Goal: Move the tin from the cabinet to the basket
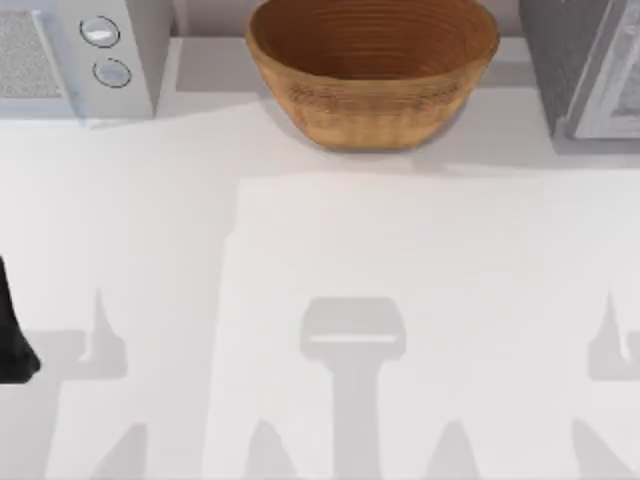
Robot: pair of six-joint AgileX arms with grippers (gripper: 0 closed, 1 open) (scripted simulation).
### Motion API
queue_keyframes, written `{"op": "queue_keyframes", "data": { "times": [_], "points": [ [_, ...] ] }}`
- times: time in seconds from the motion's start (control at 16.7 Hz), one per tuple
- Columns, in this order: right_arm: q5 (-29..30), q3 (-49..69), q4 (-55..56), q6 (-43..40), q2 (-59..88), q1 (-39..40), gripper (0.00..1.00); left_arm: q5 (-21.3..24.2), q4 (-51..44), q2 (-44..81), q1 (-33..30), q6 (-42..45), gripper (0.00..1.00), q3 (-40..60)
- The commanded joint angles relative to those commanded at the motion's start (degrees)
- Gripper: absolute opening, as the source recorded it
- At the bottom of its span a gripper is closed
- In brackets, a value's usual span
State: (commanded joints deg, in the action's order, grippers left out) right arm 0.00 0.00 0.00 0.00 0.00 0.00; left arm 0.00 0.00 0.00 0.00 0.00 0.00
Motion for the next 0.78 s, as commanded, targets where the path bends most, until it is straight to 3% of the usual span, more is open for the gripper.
{"op": "queue_keyframes", "data": {
  "times": [0.36, 0.78],
  "points": [
    [0.9, 6.1, -1.8, 0.1, 5.8, 0.8, 1.00, 0.0, 0.0, 0.0, 0.0, 0.0, 1.00, 0.0],
    [4.6, 38.0, -9.6, 0.3, 30.5, 4.2, 1.00, 0.0, 0.0, 0.0, 0.0, 0.0, 1.00, 0.0]
  ]
}}
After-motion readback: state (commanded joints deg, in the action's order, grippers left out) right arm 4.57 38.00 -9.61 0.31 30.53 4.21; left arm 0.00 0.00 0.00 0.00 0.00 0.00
